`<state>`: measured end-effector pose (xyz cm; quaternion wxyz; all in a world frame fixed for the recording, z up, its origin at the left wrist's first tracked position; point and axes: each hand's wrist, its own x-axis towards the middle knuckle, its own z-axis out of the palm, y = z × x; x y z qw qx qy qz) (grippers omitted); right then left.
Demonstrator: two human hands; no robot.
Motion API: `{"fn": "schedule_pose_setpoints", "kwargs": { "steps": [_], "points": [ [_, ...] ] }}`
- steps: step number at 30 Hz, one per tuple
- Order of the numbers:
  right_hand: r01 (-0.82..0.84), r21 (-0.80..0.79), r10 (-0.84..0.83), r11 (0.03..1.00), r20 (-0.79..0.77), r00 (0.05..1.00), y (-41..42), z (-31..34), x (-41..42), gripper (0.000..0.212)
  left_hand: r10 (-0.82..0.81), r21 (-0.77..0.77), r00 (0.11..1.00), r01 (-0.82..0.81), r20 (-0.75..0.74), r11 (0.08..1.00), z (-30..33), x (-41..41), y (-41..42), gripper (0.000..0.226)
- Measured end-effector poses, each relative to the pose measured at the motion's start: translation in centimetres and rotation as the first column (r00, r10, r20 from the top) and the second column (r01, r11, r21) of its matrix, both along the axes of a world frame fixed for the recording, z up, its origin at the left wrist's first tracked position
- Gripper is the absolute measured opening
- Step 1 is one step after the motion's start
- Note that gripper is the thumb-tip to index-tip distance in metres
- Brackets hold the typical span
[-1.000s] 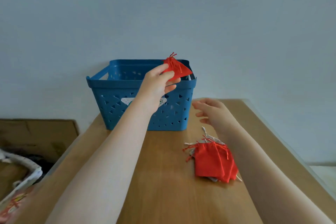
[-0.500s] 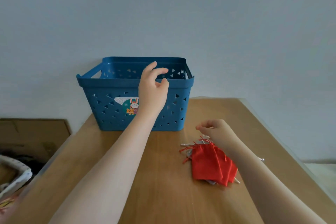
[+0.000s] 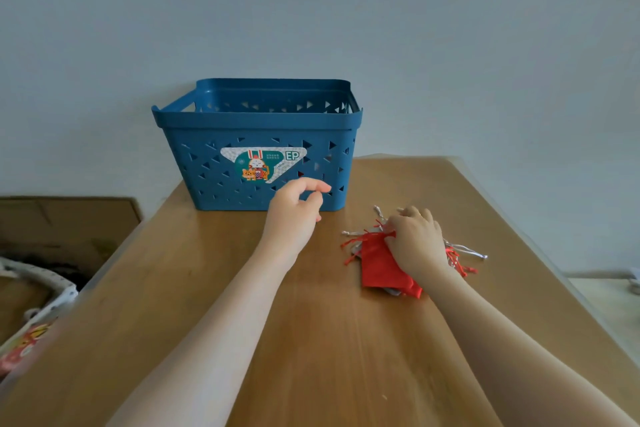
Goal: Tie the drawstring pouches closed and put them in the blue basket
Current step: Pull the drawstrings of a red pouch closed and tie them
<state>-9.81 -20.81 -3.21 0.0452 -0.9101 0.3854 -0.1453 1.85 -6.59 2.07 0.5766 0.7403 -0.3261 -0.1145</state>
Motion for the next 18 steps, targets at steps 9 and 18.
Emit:
{"fn": "schedule_pose_setpoints", "kwargs": {
  "steps": [9, 18],
  "points": [
    [-0.343, 0.069, 0.272, 0.937, 0.472, 0.838, 3.8, 4.9, -2.0, 0.008, -0.231, 0.182, 0.915, 0.178, 0.331, 0.967, 0.7, -1.8, 1.9, 0.031],
    [-0.365, 0.12, 0.269, 0.923, 0.476, 0.837, 5.0, 3.8, -1.5, 0.032, -0.192, 0.216, 0.925, 0.125, 0.327, 0.968, -0.3, -1.0, 3.2, 0.035]
  ]
}}
